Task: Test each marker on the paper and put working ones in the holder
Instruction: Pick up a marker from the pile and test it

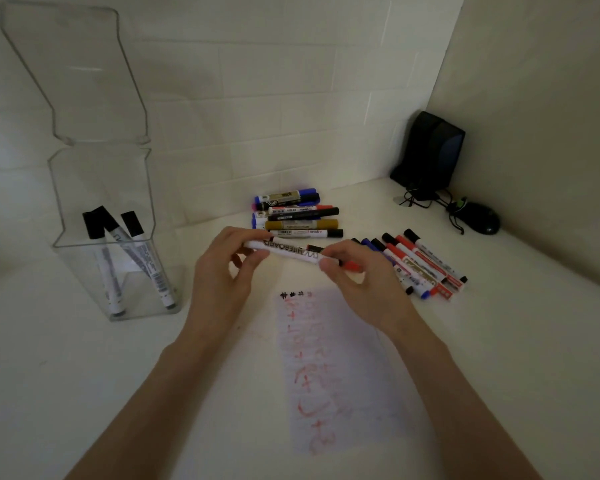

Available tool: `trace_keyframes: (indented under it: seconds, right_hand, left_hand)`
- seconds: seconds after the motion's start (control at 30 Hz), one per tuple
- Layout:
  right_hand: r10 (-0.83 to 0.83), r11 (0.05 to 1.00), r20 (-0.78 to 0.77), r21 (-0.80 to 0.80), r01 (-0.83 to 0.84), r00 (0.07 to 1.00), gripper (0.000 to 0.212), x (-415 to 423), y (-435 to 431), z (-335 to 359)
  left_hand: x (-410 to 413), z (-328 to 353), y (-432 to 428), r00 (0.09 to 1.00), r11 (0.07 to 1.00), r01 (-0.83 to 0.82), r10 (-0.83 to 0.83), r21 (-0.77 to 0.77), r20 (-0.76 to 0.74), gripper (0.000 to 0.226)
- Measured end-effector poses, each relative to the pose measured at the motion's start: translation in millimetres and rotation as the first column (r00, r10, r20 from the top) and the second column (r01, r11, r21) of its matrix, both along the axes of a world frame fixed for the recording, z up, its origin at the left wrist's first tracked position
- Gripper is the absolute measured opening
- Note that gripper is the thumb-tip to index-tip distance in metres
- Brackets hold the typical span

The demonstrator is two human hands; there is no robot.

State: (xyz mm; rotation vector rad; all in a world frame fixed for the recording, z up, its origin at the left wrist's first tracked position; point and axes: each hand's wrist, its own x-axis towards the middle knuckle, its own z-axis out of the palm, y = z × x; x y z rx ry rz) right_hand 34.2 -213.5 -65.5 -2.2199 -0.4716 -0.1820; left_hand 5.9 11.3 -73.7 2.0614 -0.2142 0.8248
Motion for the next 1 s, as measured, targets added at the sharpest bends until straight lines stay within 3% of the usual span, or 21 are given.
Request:
trace_keyframes:
  seconds: [0.1,0.17,0.27,0.33,0.4,0.47,0.57,0.63,0.8,1.0]
  right_hand:
    - [0.072,0.987,0.138,-0.151,-0.051,0.988,0.031,-5,9,-4]
    - [0.091,0.989,0.179,-0.133,-0.068,0.98,0.03,-9,17,-5]
    - [0.117,0.992,0.028,-0.054,-0.115,0.993,0.018,-15,27,-2]
    - [0.107,0.99,-0.022,0.09,-0.105,0.994,0.009,-17,28,3]
    - [0.055,0.943,-0.089,0.332,-0.022,0.994,0.004,-18,24,12]
    - [0.043,0.868,-0.177,0.494,0.051,0.983,0.004,-19,21,19]
    - [0.069,0.825,-0.211,0.561,0.063,0.975,0.007,-23,19,20]
    - [0.097,0.816,-0.203,0.577,0.039,0.974,0.019,-25,21,18]
    - [0.17,0.846,-0.189,0.531,-0.045,0.967,0.024,-26,29,19]
    - [0.181,0.815,-0.196,0.579,-0.035,0.964,0.022,-26,22,22]
  left_hand:
    - [-2,8,0,0.994,0.967,0.093,-0.105,-0.236,-0.042,0.029]
    - [-5,12,-6,0.978,0.929,0.172,-0.202,-0.327,-0.06,0.03]
    - [-8,15,-14,0.952,0.877,0.254,-0.302,-0.407,-0.056,0.023]
    - [-8,14,-15,0.928,0.848,0.311,-0.369,-0.43,-0.058,0.029]
    - [-10,11,-16,0.905,0.89,0.337,-0.396,-0.308,-0.154,0.032]
    - [-12,4,-18,0.897,0.942,0.325,-0.335,-0.083,-0.289,0.029]
    - [-14,-4,-17,0.948,0.929,0.281,-0.228,0.242,-0.224,0.016]
    - [-15,-6,-16,0.953,0.884,0.288,-0.226,0.368,-0.202,0.021]
    - [-22,-5,-18,0.964,0.873,0.252,-0.19,0.417,-0.183,0.025]
    - [-21,3,-28,0.866,0.911,0.406,-0.359,0.071,-0.348,0.035]
